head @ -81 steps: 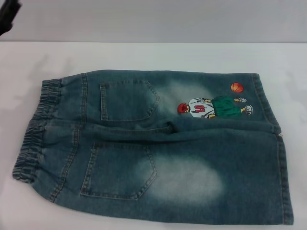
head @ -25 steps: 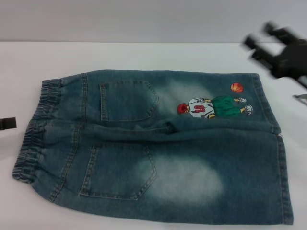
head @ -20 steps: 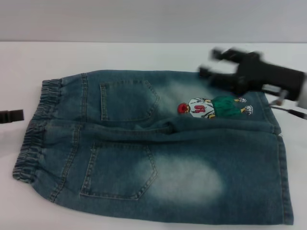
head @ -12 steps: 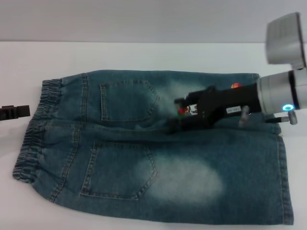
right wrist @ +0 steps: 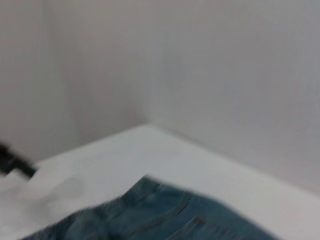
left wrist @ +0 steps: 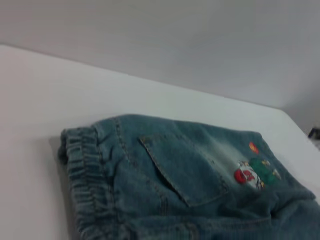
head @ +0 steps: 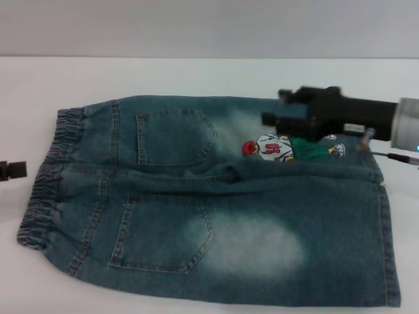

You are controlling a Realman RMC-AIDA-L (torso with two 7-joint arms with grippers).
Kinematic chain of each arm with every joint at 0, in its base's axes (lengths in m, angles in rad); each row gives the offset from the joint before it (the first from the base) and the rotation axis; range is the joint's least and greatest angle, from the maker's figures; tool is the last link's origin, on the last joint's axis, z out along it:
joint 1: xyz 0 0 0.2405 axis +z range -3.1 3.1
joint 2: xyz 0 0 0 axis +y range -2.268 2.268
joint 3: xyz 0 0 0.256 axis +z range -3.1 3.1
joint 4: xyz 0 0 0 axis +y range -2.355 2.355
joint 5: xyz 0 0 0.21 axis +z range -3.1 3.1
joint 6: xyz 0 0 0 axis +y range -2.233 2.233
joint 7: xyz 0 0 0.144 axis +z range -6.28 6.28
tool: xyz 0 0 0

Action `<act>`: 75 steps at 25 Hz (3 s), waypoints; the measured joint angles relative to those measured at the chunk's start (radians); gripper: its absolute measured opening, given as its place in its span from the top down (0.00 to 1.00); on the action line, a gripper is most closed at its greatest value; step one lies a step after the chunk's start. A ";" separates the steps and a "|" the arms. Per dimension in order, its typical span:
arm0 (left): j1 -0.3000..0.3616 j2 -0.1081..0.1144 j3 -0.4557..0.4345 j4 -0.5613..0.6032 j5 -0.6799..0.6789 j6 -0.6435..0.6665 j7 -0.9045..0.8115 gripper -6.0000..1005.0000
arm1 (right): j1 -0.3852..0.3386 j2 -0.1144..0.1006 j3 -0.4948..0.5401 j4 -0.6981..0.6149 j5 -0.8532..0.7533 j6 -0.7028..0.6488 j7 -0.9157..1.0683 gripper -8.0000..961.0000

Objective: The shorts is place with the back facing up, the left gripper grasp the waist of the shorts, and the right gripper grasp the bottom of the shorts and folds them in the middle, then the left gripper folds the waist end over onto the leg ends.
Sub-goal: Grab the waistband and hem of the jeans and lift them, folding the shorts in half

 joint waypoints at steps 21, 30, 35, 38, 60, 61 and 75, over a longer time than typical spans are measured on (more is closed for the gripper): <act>-0.009 -0.050 -0.011 -0.016 0.280 -0.066 -0.048 0.26 | -0.133 0.000 0.023 0.097 0.489 0.026 -0.370 0.32; -0.030 -0.053 -0.008 -0.069 0.329 -0.112 -0.051 0.26 | -0.123 0.003 0.015 0.097 0.499 0.022 -0.383 0.32; -0.039 -0.057 -0.003 -0.075 0.334 -0.125 -0.051 0.26 | -0.120 0.002 0.012 0.096 0.499 0.021 -0.383 0.32; -0.040 -0.058 -0.003 -0.077 0.334 -0.128 -0.052 0.26 | -0.120 0.002 0.012 0.097 0.500 0.021 -0.383 0.32; -0.072 -0.069 0.000 -0.105 0.337 -0.095 -0.047 0.26 | -0.119 0.000 0.013 0.105 0.500 0.020 -0.384 0.32; -0.074 -0.069 0.000 -0.105 0.337 -0.091 -0.046 0.26 | -0.119 0.000 0.012 0.105 0.500 0.020 -0.384 0.32; -0.105 -0.071 0.014 -0.100 0.336 -0.077 -0.043 0.29 | -0.133 0.001 0.023 0.109 0.500 0.010 -0.385 0.32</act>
